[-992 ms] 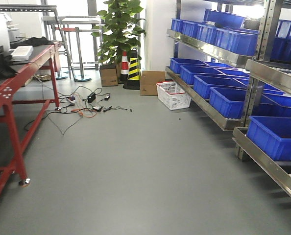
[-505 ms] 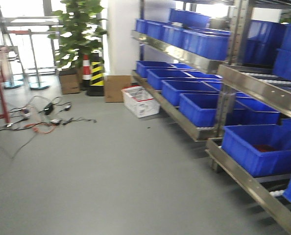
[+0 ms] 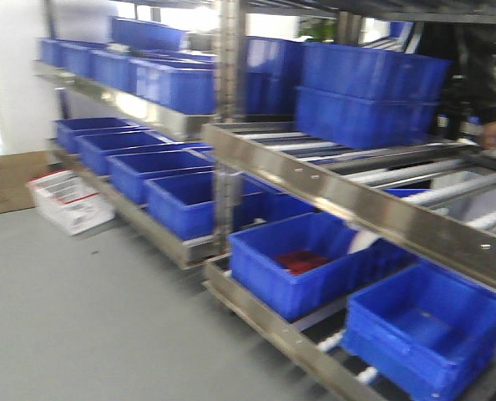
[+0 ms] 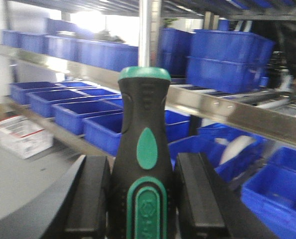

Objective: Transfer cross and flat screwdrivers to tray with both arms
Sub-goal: 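Drive along the blue-bin shelves to the conveyor with the grey tray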

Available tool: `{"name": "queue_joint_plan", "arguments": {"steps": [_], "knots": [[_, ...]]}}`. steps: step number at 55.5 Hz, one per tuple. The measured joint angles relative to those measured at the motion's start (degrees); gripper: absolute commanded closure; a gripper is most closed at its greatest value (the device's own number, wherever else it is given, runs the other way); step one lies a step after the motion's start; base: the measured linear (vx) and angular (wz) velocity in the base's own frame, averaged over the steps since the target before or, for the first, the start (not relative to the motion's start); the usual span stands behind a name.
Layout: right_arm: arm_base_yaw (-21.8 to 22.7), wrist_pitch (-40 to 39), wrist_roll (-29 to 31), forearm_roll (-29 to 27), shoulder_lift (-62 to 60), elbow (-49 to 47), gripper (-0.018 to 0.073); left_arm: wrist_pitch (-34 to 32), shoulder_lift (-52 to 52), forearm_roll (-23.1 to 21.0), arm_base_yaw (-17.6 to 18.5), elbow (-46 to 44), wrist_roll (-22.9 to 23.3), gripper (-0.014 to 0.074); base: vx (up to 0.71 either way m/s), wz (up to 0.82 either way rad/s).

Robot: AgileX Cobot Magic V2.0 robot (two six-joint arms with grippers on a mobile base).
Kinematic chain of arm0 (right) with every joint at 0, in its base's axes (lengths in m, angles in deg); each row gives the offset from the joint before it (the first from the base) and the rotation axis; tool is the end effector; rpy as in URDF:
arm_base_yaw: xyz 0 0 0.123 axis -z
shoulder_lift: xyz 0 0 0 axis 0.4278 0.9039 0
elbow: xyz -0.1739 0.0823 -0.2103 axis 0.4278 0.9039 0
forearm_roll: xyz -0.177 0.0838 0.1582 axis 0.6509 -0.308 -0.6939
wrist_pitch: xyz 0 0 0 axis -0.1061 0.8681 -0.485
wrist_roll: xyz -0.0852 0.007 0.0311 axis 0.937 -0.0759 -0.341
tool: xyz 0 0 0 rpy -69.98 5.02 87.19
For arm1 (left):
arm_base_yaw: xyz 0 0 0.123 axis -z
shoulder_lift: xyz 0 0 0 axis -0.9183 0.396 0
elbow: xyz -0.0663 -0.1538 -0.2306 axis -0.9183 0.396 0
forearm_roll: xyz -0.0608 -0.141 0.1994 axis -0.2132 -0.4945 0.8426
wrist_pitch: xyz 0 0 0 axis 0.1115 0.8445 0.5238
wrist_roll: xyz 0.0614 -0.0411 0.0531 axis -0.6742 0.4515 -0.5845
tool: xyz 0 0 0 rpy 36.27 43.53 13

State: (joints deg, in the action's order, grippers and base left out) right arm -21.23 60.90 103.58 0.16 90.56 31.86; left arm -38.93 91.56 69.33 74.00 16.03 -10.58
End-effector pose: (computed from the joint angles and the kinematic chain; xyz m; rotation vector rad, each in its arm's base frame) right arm 0.1158 0.0237 0.3821 -0.2207 1.7371 0.2407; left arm 0.1002 -0.0162 0.3810 0.0642 1.5912 -0.1914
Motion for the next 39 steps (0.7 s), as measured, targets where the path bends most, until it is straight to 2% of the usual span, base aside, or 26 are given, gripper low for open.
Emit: {"name": "queue_joint_plan", "arguments": {"steps": [39], "knots": [[0.00,0.00,0.00,0.05,0.00,0.00,0.0567,0.00,0.00,0.00,0.00,0.00,0.00,0.0596,0.30,-0.68]]}}
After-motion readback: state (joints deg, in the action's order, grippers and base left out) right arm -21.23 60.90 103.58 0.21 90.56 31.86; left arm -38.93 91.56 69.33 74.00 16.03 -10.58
